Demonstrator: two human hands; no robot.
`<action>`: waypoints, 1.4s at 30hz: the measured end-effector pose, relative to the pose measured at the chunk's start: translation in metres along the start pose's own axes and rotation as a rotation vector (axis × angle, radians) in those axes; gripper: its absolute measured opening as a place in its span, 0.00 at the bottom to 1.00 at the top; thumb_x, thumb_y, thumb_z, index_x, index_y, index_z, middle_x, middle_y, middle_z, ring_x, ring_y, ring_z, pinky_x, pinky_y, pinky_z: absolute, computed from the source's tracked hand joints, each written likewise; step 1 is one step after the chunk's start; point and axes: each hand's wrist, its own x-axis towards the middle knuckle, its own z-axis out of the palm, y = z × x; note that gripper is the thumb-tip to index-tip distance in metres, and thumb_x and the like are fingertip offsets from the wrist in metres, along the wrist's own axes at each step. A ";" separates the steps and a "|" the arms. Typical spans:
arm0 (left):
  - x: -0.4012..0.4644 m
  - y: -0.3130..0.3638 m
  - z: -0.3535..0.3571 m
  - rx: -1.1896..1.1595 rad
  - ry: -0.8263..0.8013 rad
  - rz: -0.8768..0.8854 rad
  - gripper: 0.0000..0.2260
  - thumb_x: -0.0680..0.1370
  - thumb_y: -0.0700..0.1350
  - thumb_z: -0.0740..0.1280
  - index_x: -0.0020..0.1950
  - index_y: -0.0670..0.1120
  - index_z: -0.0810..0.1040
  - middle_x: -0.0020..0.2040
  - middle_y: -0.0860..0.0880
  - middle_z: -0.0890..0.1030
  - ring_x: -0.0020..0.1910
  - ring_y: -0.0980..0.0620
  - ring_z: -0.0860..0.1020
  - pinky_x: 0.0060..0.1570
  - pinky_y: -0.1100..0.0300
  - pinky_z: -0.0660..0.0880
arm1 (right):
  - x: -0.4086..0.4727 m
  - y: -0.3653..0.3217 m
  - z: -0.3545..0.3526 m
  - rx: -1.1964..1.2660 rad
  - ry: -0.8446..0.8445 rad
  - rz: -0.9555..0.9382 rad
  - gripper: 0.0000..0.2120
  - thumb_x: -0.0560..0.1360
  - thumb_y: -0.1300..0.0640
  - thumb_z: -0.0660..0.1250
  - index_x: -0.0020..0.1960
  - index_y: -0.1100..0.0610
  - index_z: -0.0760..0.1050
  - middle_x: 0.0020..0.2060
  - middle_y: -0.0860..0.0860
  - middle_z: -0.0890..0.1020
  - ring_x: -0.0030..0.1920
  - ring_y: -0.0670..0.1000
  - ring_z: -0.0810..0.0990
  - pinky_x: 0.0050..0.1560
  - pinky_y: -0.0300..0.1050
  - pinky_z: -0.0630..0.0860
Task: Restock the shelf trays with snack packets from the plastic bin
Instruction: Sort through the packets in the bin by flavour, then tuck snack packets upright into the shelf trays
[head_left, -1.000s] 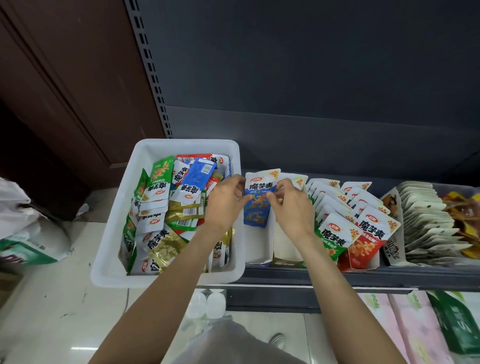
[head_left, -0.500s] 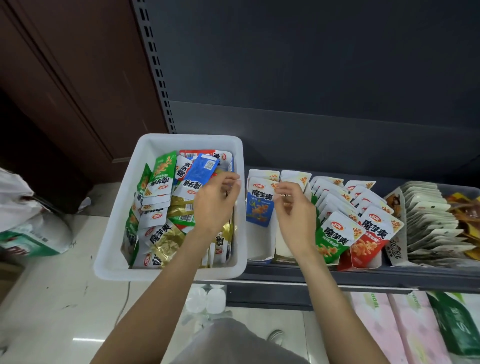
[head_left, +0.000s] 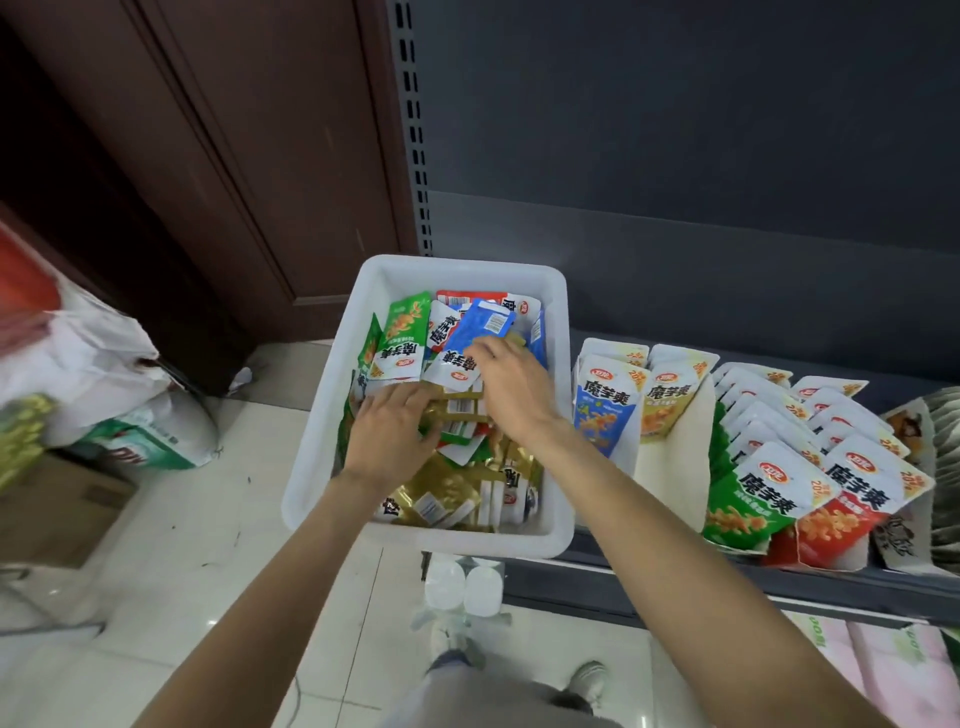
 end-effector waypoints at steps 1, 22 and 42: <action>0.003 0.000 0.002 0.016 -0.049 -0.012 0.19 0.77 0.51 0.64 0.67 0.51 0.71 0.65 0.51 0.74 0.67 0.48 0.68 0.66 0.47 0.65 | 0.013 0.002 0.002 -0.092 -0.058 -0.031 0.29 0.73 0.71 0.63 0.72 0.58 0.64 0.72 0.56 0.66 0.72 0.56 0.63 0.70 0.50 0.63; 0.013 -0.003 0.013 -0.059 0.048 -0.033 0.13 0.77 0.50 0.64 0.59 0.48 0.77 0.57 0.51 0.79 0.61 0.51 0.72 0.58 0.53 0.73 | 0.028 0.017 0.014 -0.419 -0.353 -0.171 0.29 0.76 0.64 0.64 0.73 0.55 0.58 0.69 0.57 0.68 0.68 0.57 0.69 0.65 0.52 0.69; 0.004 0.096 -0.062 -0.926 -0.131 0.049 0.13 0.75 0.41 0.70 0.54 0.54 0.71 0.46 0.52 0.80 0.40 0.54 0.81 0.37 0.58 0.79 | -0.087 0.032 -0.095 1.084 0.321 0.324 0.14 0.76 0.63 0.67 0.51 0.47 0.66 0.45 0.51 0.84 0.40 0.45 0.84 0.35 0.43 0.79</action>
